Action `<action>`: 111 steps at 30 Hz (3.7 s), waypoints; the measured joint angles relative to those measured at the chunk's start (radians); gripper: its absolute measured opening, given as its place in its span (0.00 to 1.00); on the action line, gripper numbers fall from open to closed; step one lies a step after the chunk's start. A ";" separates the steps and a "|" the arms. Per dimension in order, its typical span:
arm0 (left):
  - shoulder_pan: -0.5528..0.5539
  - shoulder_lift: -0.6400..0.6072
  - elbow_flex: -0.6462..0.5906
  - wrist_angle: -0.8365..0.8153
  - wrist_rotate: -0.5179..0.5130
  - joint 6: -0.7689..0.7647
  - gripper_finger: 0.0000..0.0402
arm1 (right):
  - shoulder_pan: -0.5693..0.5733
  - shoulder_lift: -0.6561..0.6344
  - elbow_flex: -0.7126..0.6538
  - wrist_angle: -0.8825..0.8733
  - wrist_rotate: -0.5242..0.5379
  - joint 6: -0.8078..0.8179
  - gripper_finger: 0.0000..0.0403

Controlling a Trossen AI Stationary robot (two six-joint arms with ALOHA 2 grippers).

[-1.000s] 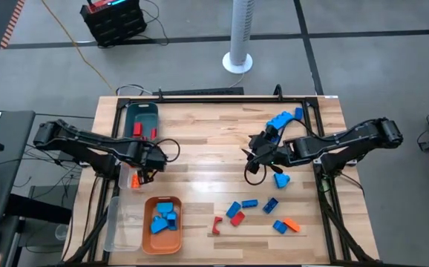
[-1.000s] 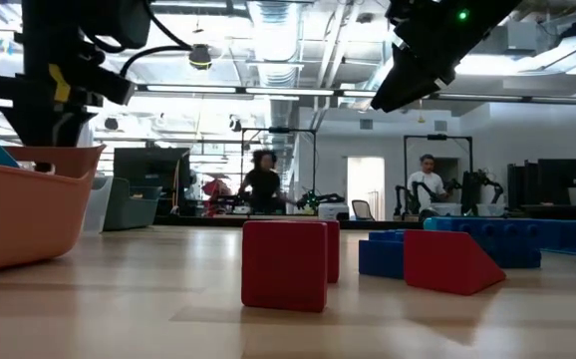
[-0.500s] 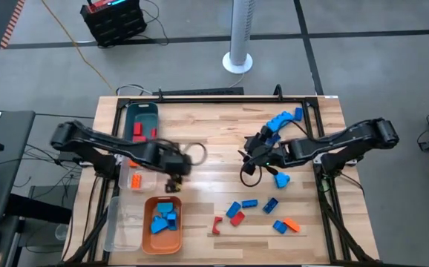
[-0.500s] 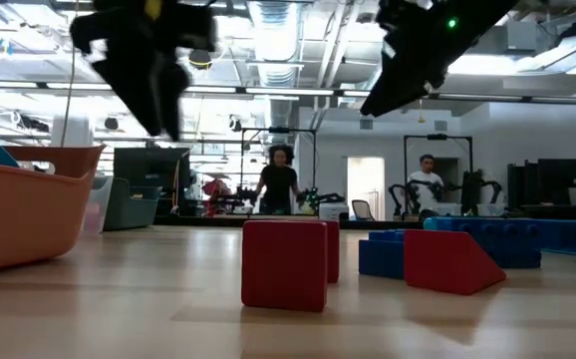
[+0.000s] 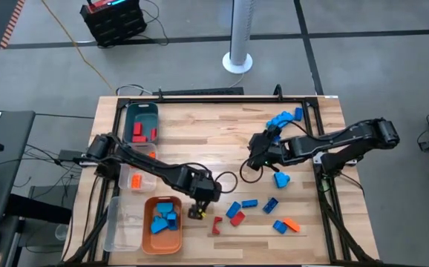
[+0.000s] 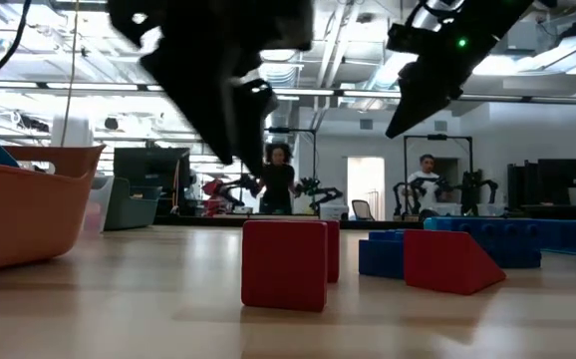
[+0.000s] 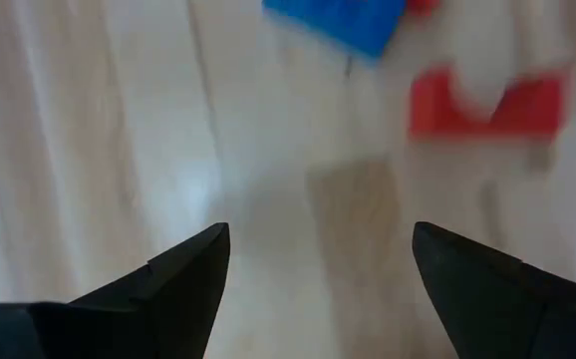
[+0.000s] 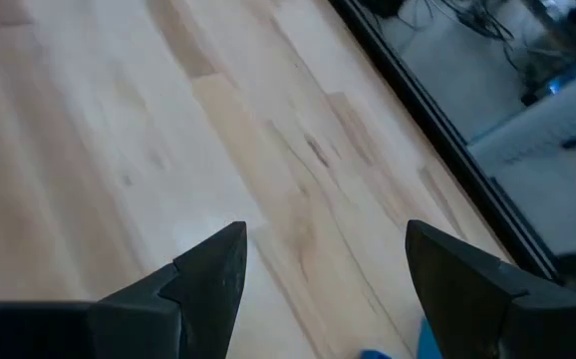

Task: Sort blocks
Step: Put the red block into the blue bin

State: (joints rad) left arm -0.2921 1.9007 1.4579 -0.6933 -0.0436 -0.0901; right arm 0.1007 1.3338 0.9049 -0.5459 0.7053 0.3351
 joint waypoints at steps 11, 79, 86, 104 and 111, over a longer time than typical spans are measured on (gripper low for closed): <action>-0.058 0.000 0.005 0.221 0.023 -0.239 0.77 | -0.014 0.001 -0.038 0.028 0.008 0.059 0.70; -0.019 -0.020 -0.001 0.003 -0.233 0.014 0.02 | 0.094 -0.162 -0.059 0.000 0.131 0.177 0.70; -0.074 -0.183 0.000 -0.199 -0.270 -0.164 0.02 | 0.095 -0.162 -0.059 0.005 0.131 0.178 0.70; -0.250 -0.299 -0.037 -0.703 -0.462 -0.576 0.02 | 0.102 -0.162 -0.059 0.063 0.131 0.157 0.70; -0.167 -0.319 -0.048 -0.801 -0.585 -0.520 0.02 | 0.128 -0.162 -0.059 0.119 0.131 0.127 0.70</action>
State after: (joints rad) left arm -0.4587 1.5821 1.4095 -1.4939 -0.6287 -0.6101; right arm 0.2289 1.1721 0.8459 -0.4268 0.8362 0.4621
